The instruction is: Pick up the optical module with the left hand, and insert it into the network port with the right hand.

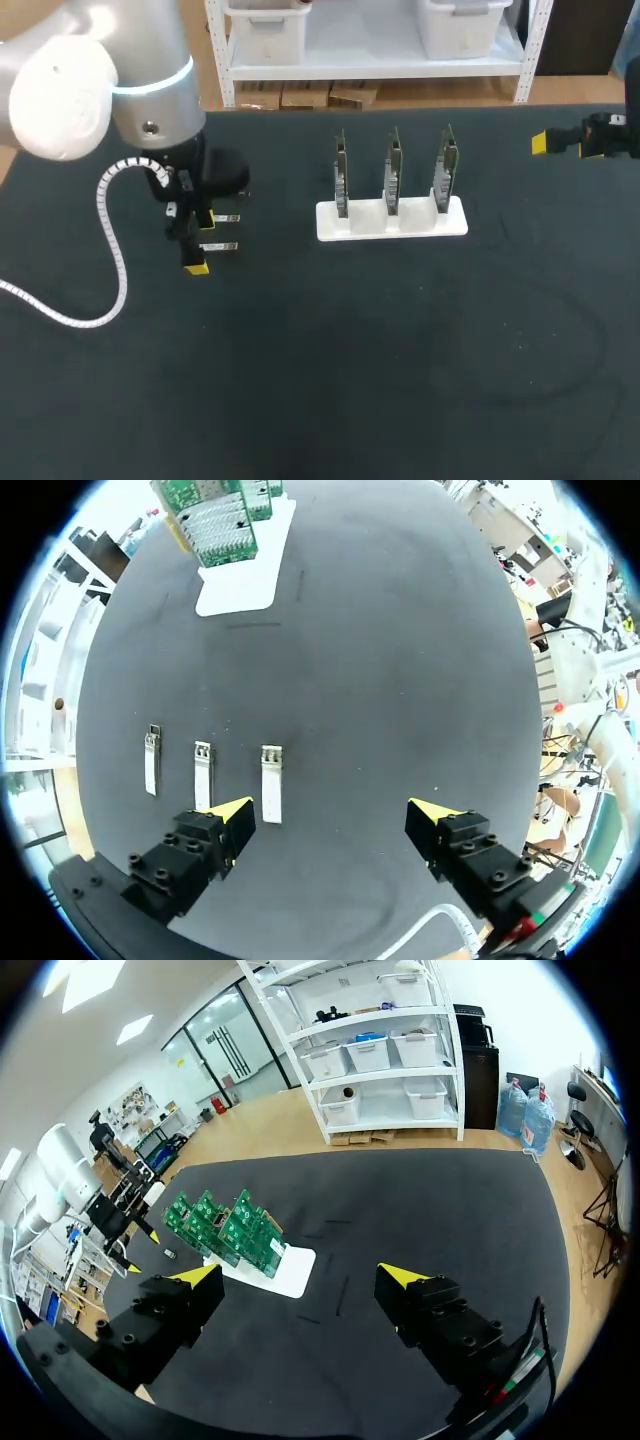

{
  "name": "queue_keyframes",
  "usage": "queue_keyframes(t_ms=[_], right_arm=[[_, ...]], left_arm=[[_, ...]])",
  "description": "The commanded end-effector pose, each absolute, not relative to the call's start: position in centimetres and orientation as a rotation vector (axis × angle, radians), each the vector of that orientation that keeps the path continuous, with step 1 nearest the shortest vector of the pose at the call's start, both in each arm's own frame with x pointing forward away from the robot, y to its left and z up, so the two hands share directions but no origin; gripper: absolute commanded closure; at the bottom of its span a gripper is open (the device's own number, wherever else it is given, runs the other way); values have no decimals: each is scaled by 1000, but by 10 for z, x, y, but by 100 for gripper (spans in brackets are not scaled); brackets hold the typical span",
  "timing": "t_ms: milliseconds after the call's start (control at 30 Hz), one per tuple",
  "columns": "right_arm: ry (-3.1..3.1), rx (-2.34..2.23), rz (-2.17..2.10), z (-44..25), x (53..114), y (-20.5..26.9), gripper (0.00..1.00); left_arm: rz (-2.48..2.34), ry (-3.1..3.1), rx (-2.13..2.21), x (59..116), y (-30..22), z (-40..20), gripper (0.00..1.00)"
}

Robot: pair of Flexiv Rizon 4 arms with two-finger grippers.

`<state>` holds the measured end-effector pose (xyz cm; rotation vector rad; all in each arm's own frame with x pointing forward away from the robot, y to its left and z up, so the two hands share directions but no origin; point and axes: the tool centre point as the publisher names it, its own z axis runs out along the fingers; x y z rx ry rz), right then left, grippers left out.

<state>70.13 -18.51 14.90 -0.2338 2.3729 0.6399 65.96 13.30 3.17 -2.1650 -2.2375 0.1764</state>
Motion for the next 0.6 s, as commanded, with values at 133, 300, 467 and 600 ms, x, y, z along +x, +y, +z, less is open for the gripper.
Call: queue_keyframes(t_ms=[133, 300, 467, 600], right_arm=[[2375, -230, 633, 150, 700, -185, 0], [2375, -230, 633, 150, 700, -185, 0], [2375, -230, 633, 150, 700, -185, 0], [2375, -230, 633, 150, 700, -185, 0]], left_arm=[[221, -2207, -2133, 670, 128, 26, 0], [206, -2218, -2089, 666, 128, 22, 0], [211, -2245, -2064, 661, 131, 17, 0], [211, -2264, -2053, 661, 133, 14, 0]])
